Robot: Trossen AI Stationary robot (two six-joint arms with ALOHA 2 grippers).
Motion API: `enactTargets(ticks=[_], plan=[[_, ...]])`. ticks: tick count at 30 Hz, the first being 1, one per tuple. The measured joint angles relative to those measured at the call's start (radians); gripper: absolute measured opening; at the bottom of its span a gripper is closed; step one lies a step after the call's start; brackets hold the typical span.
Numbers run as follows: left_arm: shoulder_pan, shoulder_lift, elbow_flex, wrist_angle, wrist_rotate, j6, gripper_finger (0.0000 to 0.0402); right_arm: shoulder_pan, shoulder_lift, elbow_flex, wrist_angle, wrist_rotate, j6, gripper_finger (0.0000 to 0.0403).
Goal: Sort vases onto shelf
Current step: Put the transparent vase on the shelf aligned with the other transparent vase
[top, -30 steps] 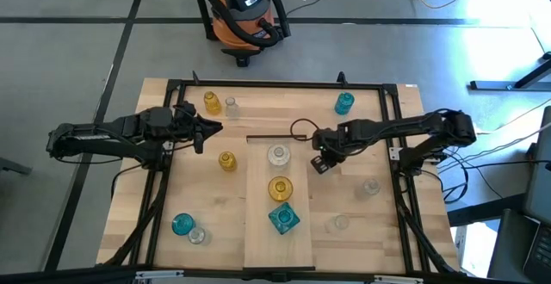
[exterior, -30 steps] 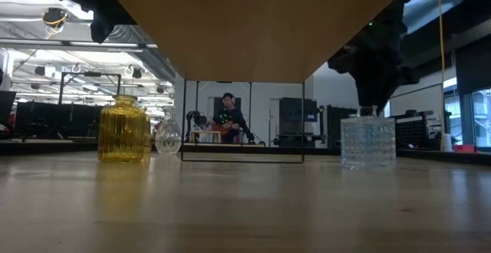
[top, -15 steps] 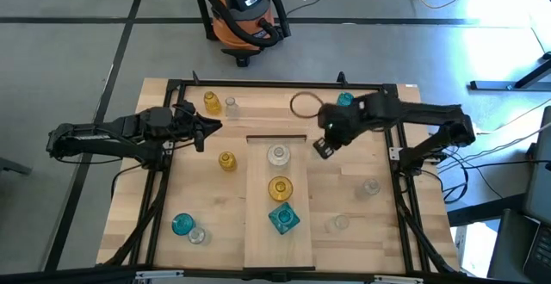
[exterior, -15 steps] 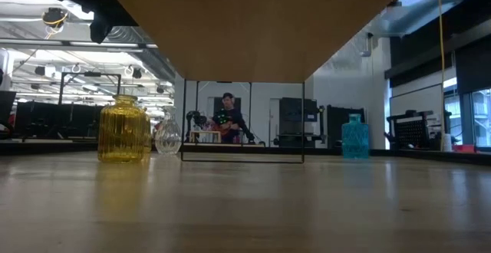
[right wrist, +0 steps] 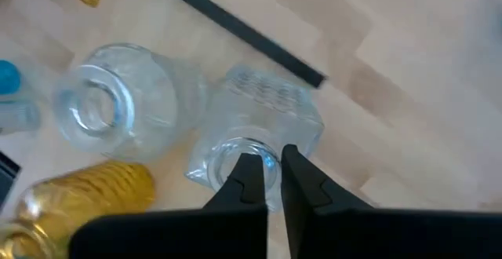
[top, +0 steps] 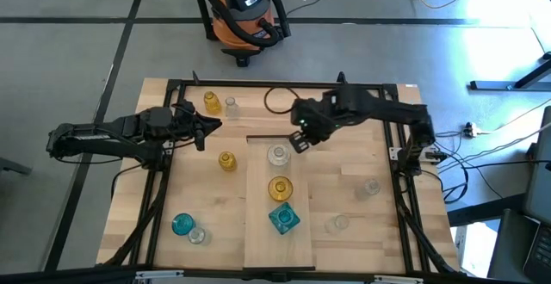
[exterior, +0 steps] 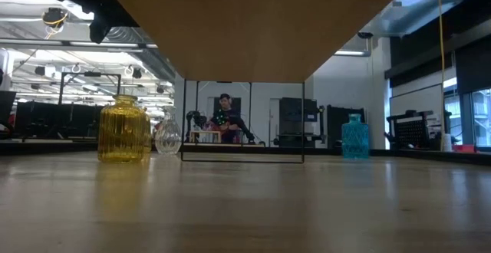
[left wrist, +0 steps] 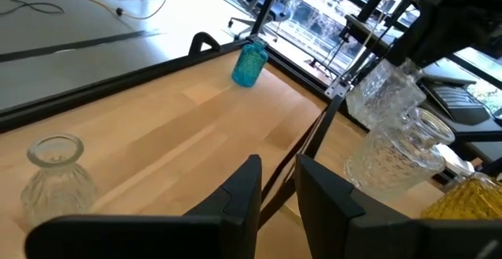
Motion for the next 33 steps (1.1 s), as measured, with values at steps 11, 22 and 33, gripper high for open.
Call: enactTargets(ticks=[11,22,33], plan=[[0.0,0.0,0.0,0.0,-0.006,0.026,0.0072,0.037,0.022,-0.008,0.0,-0.014,0.125,0.0],[0.0,0.0,0.0,0.0,-0.004,0.046,0.0072,0.037,0.049,-0.009,0.043,-0.05,0.125,0.0],[0.0,0.0,0.0,0.0,0.005,0.045,0.0072,0.037,0.073,-0.009,0.041,-0.058,0.121,0.0001]])
